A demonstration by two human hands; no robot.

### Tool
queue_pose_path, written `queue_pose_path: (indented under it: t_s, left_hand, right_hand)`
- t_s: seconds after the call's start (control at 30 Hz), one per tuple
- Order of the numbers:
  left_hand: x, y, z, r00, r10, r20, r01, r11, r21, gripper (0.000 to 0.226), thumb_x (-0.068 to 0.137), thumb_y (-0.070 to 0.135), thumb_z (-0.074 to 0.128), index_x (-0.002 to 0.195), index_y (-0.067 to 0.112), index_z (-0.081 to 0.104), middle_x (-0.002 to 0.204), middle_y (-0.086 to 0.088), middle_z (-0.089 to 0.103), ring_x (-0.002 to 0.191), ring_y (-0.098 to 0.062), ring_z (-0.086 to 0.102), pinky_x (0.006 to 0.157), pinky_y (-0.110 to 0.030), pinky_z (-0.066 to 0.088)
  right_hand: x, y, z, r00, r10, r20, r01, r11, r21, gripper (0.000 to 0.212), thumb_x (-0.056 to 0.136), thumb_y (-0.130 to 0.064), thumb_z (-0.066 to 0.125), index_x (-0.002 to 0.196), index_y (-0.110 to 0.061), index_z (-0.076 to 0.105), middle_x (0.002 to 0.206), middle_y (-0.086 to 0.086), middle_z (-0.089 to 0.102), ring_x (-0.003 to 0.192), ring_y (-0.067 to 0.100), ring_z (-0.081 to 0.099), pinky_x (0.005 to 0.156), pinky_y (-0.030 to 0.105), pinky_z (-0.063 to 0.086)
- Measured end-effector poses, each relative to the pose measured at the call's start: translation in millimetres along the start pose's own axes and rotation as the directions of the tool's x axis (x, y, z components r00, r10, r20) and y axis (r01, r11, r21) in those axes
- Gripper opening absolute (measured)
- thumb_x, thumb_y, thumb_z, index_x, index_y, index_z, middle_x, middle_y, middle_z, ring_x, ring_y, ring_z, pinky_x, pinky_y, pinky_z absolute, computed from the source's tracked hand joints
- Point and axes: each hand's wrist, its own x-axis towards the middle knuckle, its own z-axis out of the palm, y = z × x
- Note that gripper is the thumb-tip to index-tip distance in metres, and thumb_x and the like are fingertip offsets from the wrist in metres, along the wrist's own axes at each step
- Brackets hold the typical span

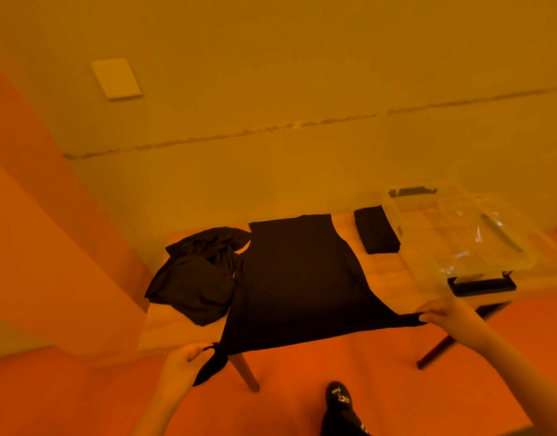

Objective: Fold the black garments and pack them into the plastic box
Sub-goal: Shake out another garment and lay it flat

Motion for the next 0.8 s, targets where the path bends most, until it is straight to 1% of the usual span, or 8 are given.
queue_pose_path:
  t_s: [0.1,0.3,0.43,0.53,0.6,0.67,0.73,0.8]
  left_hand:
    - [-8,-3,0,1.0,-0.018,0.019,0.018,1.0,0.006,0.015,0.088,0.012,0.06,0.083,0.026,0.06,0.082,0.011,0.062,0.082,-0.012,0.06,0.076,-0.023,0.042]
    - [-23,-10,-2,0.991,-0.067,0.115,0.063,0.997,0.042,0.019,0.086,0.009,0.062,0.076,0.025,0.065,0.081,0.006,0.069,0.078,-0.008,0.065,0.063,-0.013,0.044]
    - [-24,-7,-11,0.957,-0.109,0.269,0.074,0.988,0.137,0.01,0.087,0.013,0.063,0.087,0.022,0.068,0.09,0.004,0.07,0.082,-0.008,0.066,0.072,-0.018,0.049]
    - [-20,-1,-18,0.955,-0.098,0.279,0.071,0.992,0.104,0.01,0.086,0.012,0.063,0.086,0.019,0.07,0.088,0.0,0.071,0.082,-0.012,0.067,0.074,-0.024,0.05]
    - [-16,6,-20,0.964,-0.083,0.254,0.066,0.995,0.072,0.01,0.087,0.012,0.061,0.085,0.019,0.069,0.087,0.003,0.07,0.082,-0.013,0.066,0.069,-0.02,0.05]
    - [-8,14,-21,0.973,-0.071,0.221,0.062,0.997,0.05,0.013,0.088,0.012,0.06,0.082,0.02,0.068,0.081,0.007,0.068,0.08,-0.011,0.065,0.066,-0.016,0.049]
    - [3,22,-22,0.98,-0.045,0.192,0.037,0.998,0.049,0.012,0.089,0.013,0.059,0.085,0.018,0.069,0.083,0.001,0.071,0.083,-0.015,0.066,0.07,-0.019,0.05]
    - [17,33,-21,0.987,-0.01,0.159,0.002,0.999,0.047,0.011,0.089,0.012,0.059,0.088,0.014,0.069,0.085,-0.005,0.071,0.082,-0.017,0.066,0.072,-0.02,0.05]
  right_hand:
    - [-14,0,0,1.0,0.013,0.019,-0.014,0.998,0.062,0.031,0.079,-0.001,0.068,0.072,-0.031,0.069,0.072,-0.011,0.068,0.071,-0.003,0.063,0.066,0.017,0.046]
    - [-33,17,-2,0.988,0.061,0.145,-0.069,0.996,0.053,0.017,0.083,-0.006,0.065,0.067,-0.002,0.069,0.052,0.005,0.047,0.047,0.012,0.041,0.047,0.015,0.03]
    - [-37,16,-8,0.978,0.087,0.187,-0.099,0.994,0.053,0.014,0.083,-0.008,0.065,0.072,-0.008,0.073,0.059,0.006,0.064,0.053,0.011,0.058,0.053,0.015,0.04]
    - [-39,6,-15,0.982,0.085,0.17,-0.098,0.993,0.069,0.031,0.078,-0.038,0.066,0.071,-0.008,0.072,0.068,0.016,0.065,0.065,0.029,0.061,0.06,0.025,0.042]
    - [-36,3,-19,0.986,0.082,0.148,-0.097,0.991,0.097,0.055,0.067,-0.064,0.063,0.067,-0.009,0.07,0.063,0.016,0.059,0.056,0.018,0.055,0.059,0.025,0.04]
    - [-30,-10,-24,0.989,0.08,0.128,-0.093,0.991,0.094,0.028,0.079,-0.039,0.069,0.056,-0.021,0.068,0.056,0.007,0.057,0.053,0.011,0.053,0.06,0.023,0.04]
    - [-15,-17,-28,0.992,0.054,0.112,-0.066,0.991,0.113,0.028,0.085,-0.009,0.064,0.062,-0.024,0.07,0.063,-0.001,0.066,0.064,0.01,0.061,0.062,0.02,0.042]
    - [6,-23,-31,0.994,0.06,0.095,-0.071,0.99,0.118,0.02,0.085,-0.004,0.062,0.073,-0.017,0.072,0.072,-0.002,0.07,0.073,0.01,0.064,0.064,0.019,0.042]
